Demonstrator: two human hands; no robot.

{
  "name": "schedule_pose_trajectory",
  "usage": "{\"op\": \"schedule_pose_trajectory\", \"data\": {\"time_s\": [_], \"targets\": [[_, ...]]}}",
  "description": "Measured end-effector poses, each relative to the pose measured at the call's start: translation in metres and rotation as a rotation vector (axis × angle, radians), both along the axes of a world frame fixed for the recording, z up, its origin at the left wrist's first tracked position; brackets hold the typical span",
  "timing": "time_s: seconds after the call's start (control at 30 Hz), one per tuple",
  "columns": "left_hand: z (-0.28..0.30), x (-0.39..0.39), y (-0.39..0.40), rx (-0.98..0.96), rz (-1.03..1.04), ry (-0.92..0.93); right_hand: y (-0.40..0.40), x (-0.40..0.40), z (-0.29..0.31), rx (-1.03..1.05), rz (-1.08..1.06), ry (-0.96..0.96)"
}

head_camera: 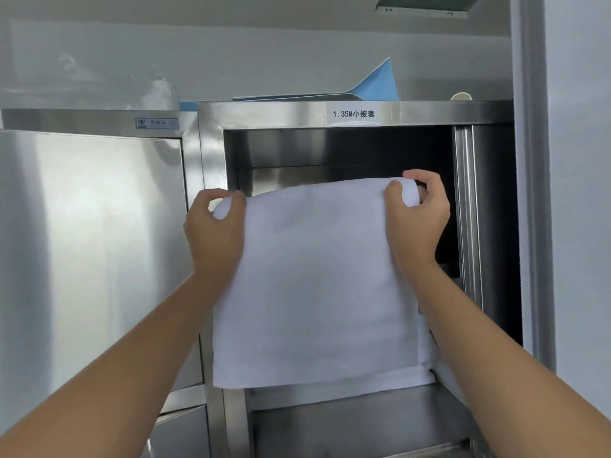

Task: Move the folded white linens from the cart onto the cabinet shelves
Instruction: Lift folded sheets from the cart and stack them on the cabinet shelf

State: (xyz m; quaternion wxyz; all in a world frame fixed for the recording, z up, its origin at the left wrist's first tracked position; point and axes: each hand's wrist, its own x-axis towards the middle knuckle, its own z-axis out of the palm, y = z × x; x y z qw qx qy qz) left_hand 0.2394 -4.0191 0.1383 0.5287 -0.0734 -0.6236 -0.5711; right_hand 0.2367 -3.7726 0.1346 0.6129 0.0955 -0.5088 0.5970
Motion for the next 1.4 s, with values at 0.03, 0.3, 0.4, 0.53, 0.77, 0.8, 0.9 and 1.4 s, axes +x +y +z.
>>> {"op": "schedule_pose_trajectory", "data": {"time_s": [0.03,0.3,0.4,0.53,0.77,0.8,0.9,1.4], "targets": [[0.001,-0.001,-0.004,0.001,-0.013,0.01,-0.004,0.003,0.001,-0.006,-0.008,-0.002],[-0.002,-0.003,-0.017,0.027,-0.15,0.07,-0.02,0.037,-0.008,-0.045,-0.146,-0.011],[-0.003,0.0,-0.011,0.043,-0.211,0.084,-0.019,0.055,-0.009,-0.046,-0.182,-0.008],[-0.001,0.006,0.004,0.046,-0.303,0.099,-0.01,0.082,-0.007,-0.034,-0.272,0.013],[-0.004,0.025,0.059,0.055,-0.451,0.112,0.029,0.141,-0.007,-0.032,-0.454,0.004],[-0.003,0.03,0.069,0.056,-0.472,0.116,0.036,0.151,-0.007,-0.037,-0.481,0.005],[-0.001,0.044,0.1,0.058,-0.557,0.124,0.058,0.18,-0.006,-0.033,-0.565,0.02],[-0.019,0.154,0.295,0.008,-0.927,0.053,0.196,0.356,-0.02,-0.026,-0.93,-0.035]]}}
